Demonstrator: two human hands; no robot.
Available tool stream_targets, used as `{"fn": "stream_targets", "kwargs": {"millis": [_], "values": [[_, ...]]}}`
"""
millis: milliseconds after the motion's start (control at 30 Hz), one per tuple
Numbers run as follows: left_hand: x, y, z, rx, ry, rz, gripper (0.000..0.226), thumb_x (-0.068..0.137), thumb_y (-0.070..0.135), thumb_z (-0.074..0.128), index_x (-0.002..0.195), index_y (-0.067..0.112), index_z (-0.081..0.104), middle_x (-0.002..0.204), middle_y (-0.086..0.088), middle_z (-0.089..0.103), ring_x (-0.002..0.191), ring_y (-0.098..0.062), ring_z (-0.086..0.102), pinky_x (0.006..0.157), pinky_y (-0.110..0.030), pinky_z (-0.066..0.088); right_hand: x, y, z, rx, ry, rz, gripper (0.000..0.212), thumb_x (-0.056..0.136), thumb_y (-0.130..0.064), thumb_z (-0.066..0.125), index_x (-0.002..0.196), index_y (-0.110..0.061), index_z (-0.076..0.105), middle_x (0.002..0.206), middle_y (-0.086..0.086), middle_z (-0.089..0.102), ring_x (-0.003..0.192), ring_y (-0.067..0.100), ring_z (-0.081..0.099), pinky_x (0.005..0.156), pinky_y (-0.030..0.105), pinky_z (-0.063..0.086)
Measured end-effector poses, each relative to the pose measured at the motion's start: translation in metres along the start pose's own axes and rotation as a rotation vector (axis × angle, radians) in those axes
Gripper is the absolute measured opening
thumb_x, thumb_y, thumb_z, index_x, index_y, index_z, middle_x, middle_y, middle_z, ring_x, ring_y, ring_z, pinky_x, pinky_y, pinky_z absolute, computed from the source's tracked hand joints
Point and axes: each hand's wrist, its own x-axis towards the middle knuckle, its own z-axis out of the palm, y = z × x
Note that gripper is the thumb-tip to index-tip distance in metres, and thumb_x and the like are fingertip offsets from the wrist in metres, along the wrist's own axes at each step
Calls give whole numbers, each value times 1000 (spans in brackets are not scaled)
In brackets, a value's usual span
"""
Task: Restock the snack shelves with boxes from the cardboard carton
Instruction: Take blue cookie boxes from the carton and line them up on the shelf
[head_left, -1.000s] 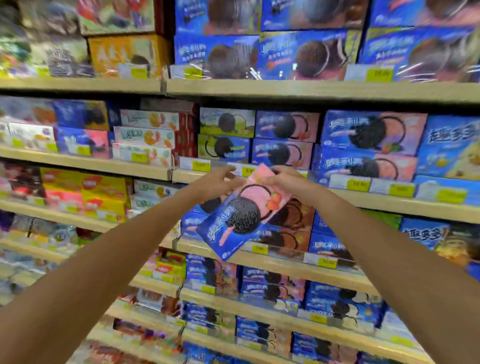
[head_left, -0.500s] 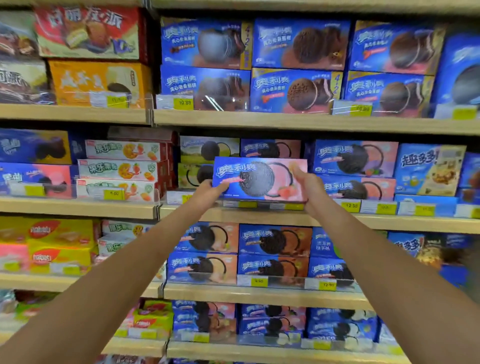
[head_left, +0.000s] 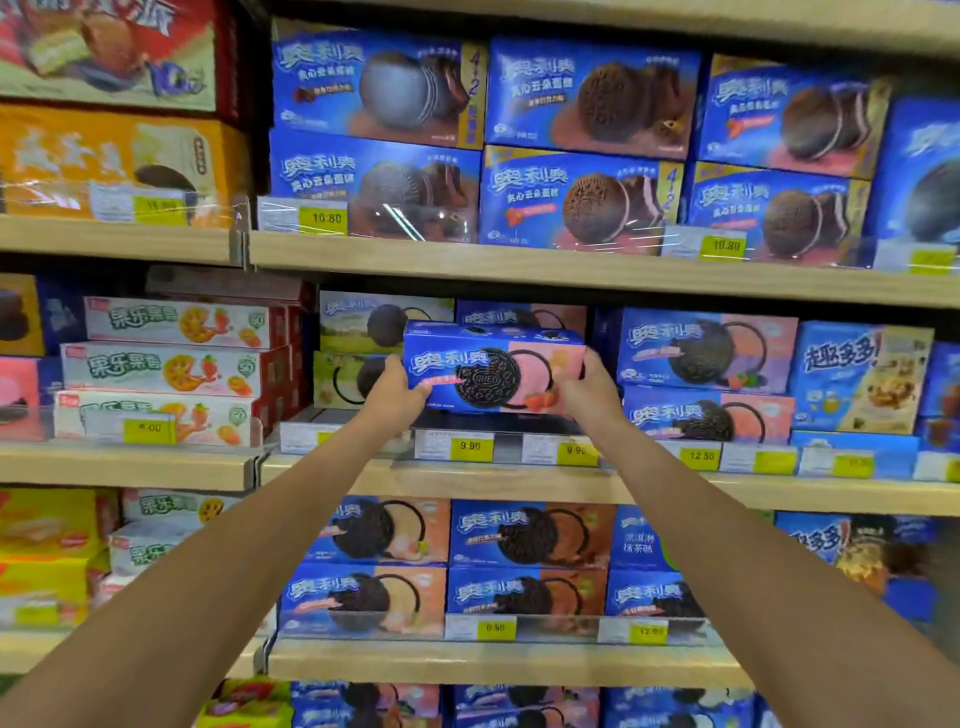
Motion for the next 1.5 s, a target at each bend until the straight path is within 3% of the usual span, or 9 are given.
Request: {"fn": "stream_targets", "kwargs": {"millis": [133,267,433,733,867,1033,1167,1300,1500], "values": [[21,-12,11,247,-29,17,32,88,19,62,117,9,53,115,-11,64,99,-29,60,77,-35,45,27,14,8,-16,-51,54,19,94,-28,46,110,-17,46,114,12,60,54,32,68,76,48,57],[28,-21,23,469,-78,-44,18,89,28,63,95,13,55,81,-8,59,61,-17,49,56,-31,40,42,26,9,-265,-83,130,23,92,-15,45,114,-8,45,88,8,58,59,23,58,56,20,48],[42,-10,37,353,-105,-144,28,86,20,66,84,6,42,73,-9,47,74,-25,47,56,-31,35,60,40,12,-362,-11,148,45,91,-7,46,133,5,33,131,23,47,118,35,50,79,29,41],[67,-10,56,145,-197,-226,59,89,13,56,144,10,33,135,-12,50,101,-27,60,77,-36,48,73,47,4,-278,-130,120,11,90,-5,43,87,-8,53,93,17,55,82,26,55,68,30,46],[79,-18,58,71,-220,-248,58,87,10,54,141,10,34,123,-18,57,94,-29,61,77,-38,49,76,51,4,-349,-152,90,18,91,-3,41,99,-1,57,115,22,54,102,31,57,91,36,46],[67,-9,54,18,-229,-278,55,90,5,47,143,8,33,136,-18,48,119,-34,53,102,-49,45,77,52,12,-399,-163,183,44,91,-11,46,134,-5,41,143,17,16,101,31,55,81,29,48],[65,-11,53,30,-269,-266,36,86,6,47,122,7,52,125,-16,57,110,-32,57,98,-43,48,76,50,16,-386,-105,143,42,87,-10,46,128,0,45,138,20,20,106,38,54,100,43,45],[52,-1,51,56,-276,-241,50,90,8,45,140,10,40,131,-16,51,92,-23,58,77,-31,51,75,50,10,-241,-161,154,34,88,-8,44,122,-4,50,115,17,51,94,36,62,75,39,52],[36,16,48,-89,-235,-181,50,98,15,45,146,11,31,132,-14,49,93,-16,57,82,-30,44,67,44,4,-123,-159,109,18,87,-11,47,103,-8,54,83,8,48,80,29,54,67,38,50]]}}
